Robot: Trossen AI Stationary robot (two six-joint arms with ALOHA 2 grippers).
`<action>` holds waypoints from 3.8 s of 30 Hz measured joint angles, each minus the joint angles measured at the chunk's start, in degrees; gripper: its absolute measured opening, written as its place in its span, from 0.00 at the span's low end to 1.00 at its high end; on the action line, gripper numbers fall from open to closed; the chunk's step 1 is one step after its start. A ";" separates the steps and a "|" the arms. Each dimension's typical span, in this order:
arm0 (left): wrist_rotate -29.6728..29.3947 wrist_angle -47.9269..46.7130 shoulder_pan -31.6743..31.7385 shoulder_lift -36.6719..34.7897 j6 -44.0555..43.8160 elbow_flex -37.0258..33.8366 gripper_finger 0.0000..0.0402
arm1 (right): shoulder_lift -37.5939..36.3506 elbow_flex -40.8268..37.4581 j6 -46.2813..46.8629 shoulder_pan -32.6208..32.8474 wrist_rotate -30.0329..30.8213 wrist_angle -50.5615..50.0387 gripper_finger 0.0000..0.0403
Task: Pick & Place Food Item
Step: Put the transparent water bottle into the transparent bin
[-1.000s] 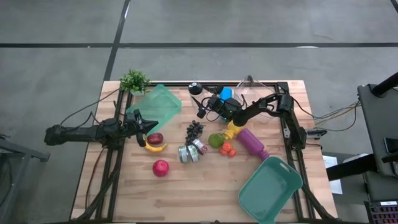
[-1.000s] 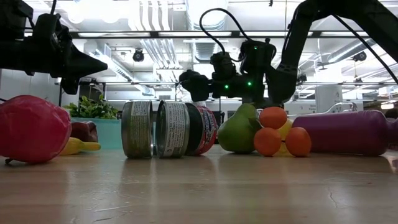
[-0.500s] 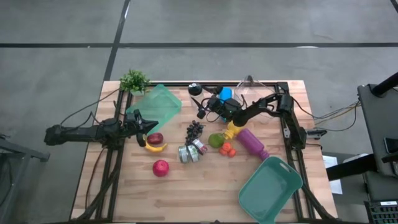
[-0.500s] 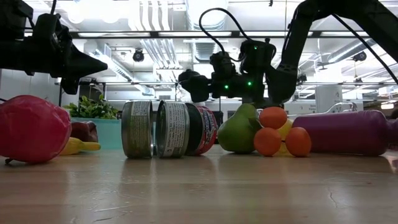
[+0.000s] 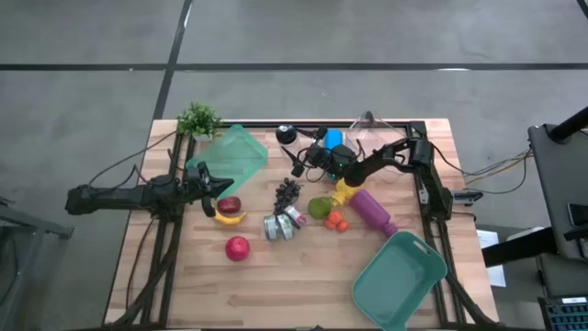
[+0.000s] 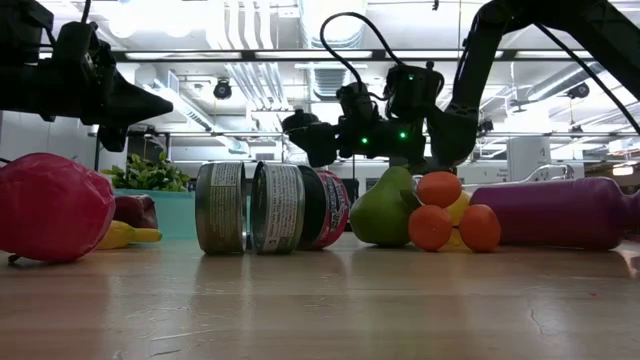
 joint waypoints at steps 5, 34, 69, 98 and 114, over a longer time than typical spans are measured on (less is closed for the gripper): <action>-0.02 0.02 0.01 0.00 0.00 0.02 0.00 | 0.30 -0.13 1.27 0.03 -0.03 -1.35 0.92; -0.07 0.00 0.00 0.00 0.00 0.02 0.00 | -0.69 -0.58 4.20 0.05 -0.03 1.01 0.93; -0.07 0.02 -0.01 0.00 0.00 0.00 0.00 | -1.06 -3.62 5.69 0.03 1.98 4.82 0.93; -0.02 0.00 0.01 0.00 0.00 0.00 0.00 | -5.26 -3.65 4.13 0.03 4.53 8.79 0.93; -0.03 0.01 0.00 -0.02 0.00 0.00 0.00 | -20.54 -3.86 4.04 0.18 3.49 -10.87 0.93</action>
